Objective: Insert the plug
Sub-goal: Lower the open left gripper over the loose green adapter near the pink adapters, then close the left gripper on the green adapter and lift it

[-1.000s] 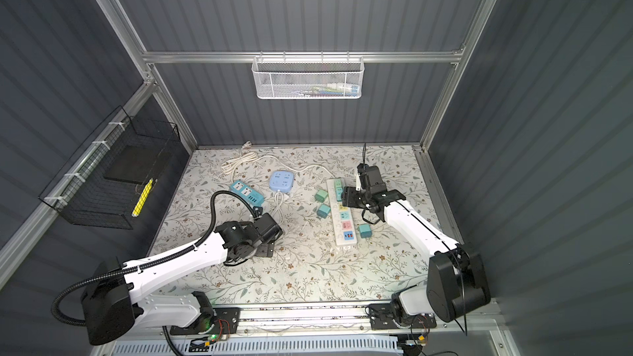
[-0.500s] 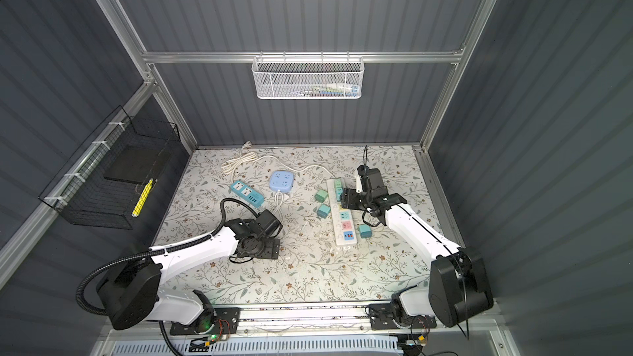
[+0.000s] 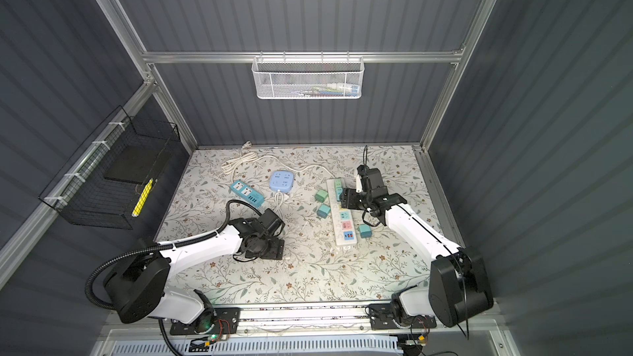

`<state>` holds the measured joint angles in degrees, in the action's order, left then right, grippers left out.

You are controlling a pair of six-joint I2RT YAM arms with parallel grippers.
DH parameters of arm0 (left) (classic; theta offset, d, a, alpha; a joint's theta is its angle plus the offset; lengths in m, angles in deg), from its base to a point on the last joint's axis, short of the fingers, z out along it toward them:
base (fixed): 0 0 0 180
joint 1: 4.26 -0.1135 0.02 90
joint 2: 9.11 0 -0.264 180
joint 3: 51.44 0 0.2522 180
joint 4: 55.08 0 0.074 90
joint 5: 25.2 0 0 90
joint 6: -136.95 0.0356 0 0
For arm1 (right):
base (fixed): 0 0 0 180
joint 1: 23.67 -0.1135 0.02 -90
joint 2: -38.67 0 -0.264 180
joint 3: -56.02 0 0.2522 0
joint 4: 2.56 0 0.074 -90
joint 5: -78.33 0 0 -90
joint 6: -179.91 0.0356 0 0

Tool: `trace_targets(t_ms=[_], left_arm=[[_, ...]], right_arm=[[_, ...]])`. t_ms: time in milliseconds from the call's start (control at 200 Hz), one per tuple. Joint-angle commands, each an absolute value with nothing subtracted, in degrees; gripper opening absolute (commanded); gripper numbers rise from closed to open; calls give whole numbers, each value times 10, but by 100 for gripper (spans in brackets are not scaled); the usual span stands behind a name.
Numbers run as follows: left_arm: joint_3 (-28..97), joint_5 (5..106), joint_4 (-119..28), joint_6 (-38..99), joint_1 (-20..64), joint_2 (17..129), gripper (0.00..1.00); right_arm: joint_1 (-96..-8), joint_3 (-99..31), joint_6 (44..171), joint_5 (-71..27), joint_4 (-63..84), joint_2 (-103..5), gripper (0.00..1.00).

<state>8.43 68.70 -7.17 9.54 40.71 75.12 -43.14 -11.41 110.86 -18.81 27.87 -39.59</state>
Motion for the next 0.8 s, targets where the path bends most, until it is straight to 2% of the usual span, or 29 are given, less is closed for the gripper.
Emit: trace_targets(t_ms=[0, 290, 445, 705, 795], left_arm=[[84, 647, -98, 70, 415, 738, 85], [129, 624, -150, 71, 443, 804, 84], [153, 637, -139, 87, 446, 794, 84], [201, 792, 14, 95, 443, 749, 89], [200, 803, 35, 93, 435, 756, 89]], right_arm=[[-433, -107, 1103, -184, 271, -387, 74], [-432, -105, 1099, -177, 274, -384, 75], [-432, -106, 1098, -175, 275, -383, 75], [-432, -101, 1101, -176, 268, -376, 74], [-432, -101, 1104, -172, 267, -376, 72]])
